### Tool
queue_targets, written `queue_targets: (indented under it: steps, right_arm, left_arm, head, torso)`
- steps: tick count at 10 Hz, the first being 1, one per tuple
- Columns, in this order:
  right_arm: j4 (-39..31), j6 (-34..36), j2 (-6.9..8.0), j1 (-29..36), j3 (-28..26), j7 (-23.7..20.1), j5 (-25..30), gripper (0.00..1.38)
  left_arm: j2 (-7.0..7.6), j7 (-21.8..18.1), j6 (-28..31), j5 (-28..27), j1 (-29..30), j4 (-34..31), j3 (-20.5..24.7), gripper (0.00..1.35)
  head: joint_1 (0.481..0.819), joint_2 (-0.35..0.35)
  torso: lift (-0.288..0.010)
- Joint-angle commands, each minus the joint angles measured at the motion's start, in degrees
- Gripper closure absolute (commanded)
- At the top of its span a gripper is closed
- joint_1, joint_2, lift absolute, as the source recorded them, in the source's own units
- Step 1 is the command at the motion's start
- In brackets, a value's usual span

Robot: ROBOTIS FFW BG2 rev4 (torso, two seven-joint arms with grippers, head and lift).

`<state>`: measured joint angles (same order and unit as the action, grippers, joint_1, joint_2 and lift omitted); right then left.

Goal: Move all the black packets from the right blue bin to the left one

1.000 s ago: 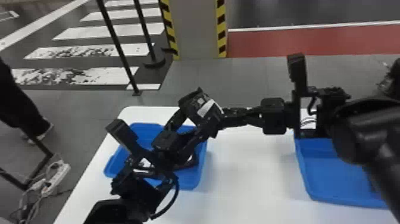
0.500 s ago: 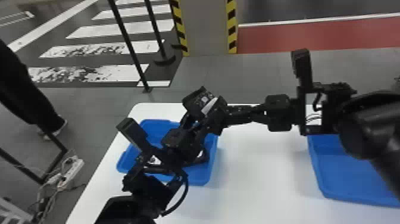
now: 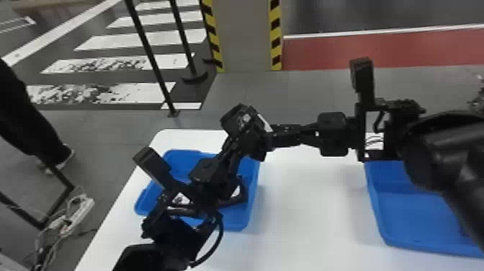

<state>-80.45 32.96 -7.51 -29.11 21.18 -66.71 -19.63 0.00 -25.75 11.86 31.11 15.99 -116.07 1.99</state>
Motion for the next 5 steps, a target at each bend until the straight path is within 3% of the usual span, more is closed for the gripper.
queue_targets:
  steps: [1, 3, 4, 5]
  right_arm:
    - [1.92, -2.03, 0.13, 0.14, -0.09, 0.35, -2.26, 1.0]
    - [1.92, -3.15, 0.22, 1.4, -2.72, 0.61, -2.43, 0.15]
    - [-2.16, -2.73, 0.22, 4.07, -6.42, 0.97, 0.82, 0.05]
    - [-7.08, -1.32, 0.22, 7.59, -10.37, 2.28, 3.81, 0.13]
  left_arm:
    - [-0.15, -0.01, -0.89, 0.09, 0.17, -0.01, -0.05, 1.23]
    - [-0.15, -0.01, -2.58, 0.09, 0.17, -0.01, 0.47, 1.23]
    - [-0.15, 0.26, -3.42, -0.52, 0.03, -0.01, 1.18, 1.23]
    - [-0.15, 1.05, -4.13, -2.37, -0.11, 0.41, 1.97, 1.23]
  head:
    - [0.66, 0.226]
    - [0.656, 0.227]
    - [0.651, 0.224]
    - [0.643, 0.214]
  torso:
    - [-0.11]
    - [-0.11]
    - [-0.11]
    - [-0.11]
